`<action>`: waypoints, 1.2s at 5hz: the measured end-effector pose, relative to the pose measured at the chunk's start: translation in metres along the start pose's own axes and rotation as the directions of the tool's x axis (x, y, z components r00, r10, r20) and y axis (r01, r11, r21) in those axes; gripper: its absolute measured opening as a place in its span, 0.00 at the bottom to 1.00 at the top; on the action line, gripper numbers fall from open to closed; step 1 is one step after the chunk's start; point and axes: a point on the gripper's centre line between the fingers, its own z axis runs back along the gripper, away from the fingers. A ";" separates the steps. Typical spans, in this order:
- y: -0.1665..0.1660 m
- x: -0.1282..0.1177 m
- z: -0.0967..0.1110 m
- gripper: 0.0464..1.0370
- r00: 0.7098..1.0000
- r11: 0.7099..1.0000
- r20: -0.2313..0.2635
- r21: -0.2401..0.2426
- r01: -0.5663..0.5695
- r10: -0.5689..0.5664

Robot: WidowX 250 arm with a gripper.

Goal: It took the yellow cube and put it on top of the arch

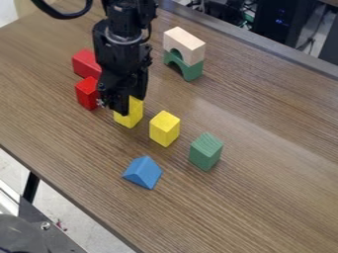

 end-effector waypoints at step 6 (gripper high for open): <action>-0.125 -0.003 0.113 0.46 0.942 0.915 -0.074 -0.273 0.297 -0.328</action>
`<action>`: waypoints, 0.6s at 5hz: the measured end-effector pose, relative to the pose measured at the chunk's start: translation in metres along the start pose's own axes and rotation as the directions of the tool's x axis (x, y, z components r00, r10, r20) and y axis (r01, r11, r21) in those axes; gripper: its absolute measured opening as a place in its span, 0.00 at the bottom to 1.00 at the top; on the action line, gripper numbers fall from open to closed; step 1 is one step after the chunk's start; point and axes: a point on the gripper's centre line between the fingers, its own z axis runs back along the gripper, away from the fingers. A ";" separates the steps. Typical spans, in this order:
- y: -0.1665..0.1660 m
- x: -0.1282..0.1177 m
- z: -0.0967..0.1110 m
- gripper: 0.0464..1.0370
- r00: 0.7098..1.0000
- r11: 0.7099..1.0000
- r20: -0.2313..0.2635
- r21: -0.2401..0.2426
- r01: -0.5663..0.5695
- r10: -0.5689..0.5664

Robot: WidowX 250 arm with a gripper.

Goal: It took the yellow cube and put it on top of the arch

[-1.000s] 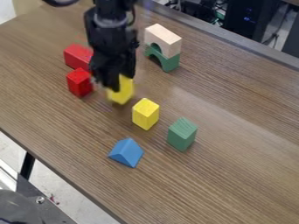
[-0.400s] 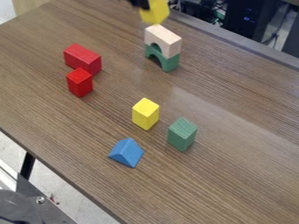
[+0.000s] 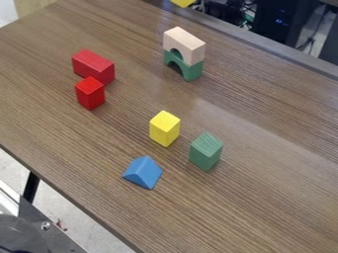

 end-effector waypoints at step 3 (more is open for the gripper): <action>-0.017 0.012 -0.030 0.46 0.999 0.997 0.017 0.070 0.027 -0.028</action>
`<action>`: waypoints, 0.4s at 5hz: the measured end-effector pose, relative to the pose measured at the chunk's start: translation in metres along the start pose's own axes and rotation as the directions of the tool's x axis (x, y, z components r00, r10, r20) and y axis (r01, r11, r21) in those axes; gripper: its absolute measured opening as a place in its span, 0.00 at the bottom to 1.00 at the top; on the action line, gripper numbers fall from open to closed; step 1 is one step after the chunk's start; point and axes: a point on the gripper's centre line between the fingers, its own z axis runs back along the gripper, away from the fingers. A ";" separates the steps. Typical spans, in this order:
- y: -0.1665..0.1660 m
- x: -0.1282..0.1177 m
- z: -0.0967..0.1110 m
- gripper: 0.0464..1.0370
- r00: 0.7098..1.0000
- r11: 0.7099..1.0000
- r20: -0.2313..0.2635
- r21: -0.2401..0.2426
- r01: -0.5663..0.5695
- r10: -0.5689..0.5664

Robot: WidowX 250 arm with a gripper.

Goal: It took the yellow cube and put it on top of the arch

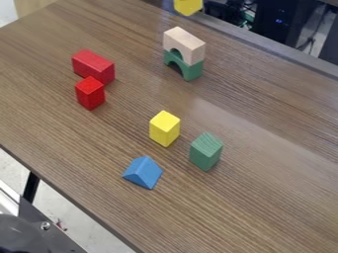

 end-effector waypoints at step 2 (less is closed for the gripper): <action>0.001 0.000 -0.012 0.46 1.000 1.000 0.009 0.027 -0.016 0.016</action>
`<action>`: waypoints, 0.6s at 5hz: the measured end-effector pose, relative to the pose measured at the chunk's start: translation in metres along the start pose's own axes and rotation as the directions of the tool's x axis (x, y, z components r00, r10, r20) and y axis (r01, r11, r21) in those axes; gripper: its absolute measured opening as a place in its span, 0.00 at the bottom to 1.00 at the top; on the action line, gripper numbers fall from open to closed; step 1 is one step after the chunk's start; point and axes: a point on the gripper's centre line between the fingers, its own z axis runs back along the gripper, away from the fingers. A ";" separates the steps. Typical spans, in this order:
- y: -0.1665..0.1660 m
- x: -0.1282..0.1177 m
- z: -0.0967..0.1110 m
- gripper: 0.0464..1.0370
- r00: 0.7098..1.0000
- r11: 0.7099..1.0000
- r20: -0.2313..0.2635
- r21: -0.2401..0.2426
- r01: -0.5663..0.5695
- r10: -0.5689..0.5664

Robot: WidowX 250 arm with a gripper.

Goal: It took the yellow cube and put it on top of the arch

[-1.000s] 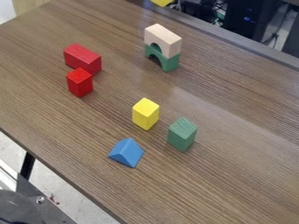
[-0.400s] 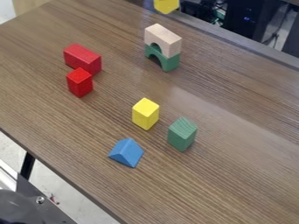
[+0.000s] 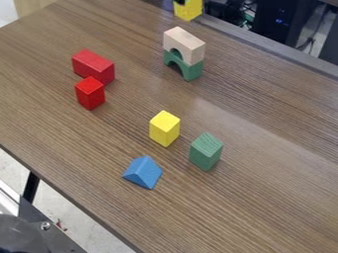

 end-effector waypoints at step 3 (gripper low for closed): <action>0.001 -0.001 -0.008 0.46 0.993 0.995 0.054 0.018 -0.103 0.102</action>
